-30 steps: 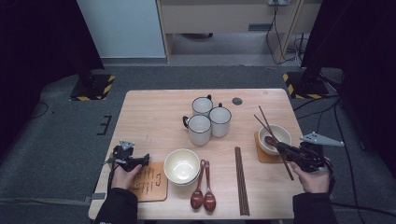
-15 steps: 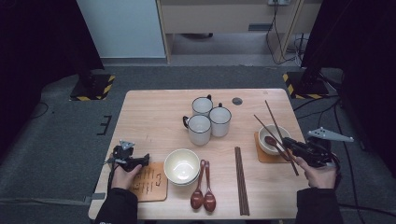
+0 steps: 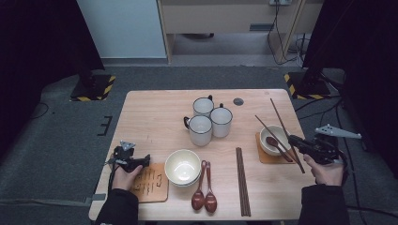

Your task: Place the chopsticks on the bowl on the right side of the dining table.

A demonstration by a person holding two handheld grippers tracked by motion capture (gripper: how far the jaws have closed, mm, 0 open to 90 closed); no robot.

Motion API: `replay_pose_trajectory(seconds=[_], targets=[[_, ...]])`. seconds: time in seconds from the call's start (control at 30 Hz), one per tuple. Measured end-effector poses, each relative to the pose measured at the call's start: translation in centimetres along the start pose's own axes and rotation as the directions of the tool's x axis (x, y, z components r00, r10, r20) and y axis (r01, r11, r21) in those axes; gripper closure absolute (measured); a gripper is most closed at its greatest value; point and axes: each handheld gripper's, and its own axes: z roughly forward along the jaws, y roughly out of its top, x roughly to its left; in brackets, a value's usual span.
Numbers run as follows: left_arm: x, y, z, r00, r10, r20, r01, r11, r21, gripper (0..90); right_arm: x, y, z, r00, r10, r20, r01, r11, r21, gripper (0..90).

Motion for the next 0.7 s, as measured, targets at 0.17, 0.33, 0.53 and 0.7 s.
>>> replay_pose_trajectory(seconds=[0.17,0.33,0.53,0.7], targets=[[0.0,0.0,0.0,1.0,0.0,0.0,0.0,1.0,0.0,0.8,-0.6,0.2,0.2,0.9999,-0.01,-0.002,0.01,1.0,0.001,84.7],[0.0,0.0,0.0,1.0,0.0,0.0,0.0,1.0,0.0,0.8,-1.3,0.5,0.6,0.9999,-0.014,0.004,0.014,1.0,0.01,84.8],[0.0,0.0,0.0,1.0,0.0,0.0,0.0,1.0,0.0,0.8,-1.9,0.6,1.3,0.9996,-0.024,0.015,0.024,0.999,0.027,84.7],[0.0,0.0,0.0,1.0,0.0,0.0,0.0,1.0,0.0,0.8,-2.6,0.8,1.8,0.9993,-0.028,0.026,0.027,0.999,0.039,84.7]])
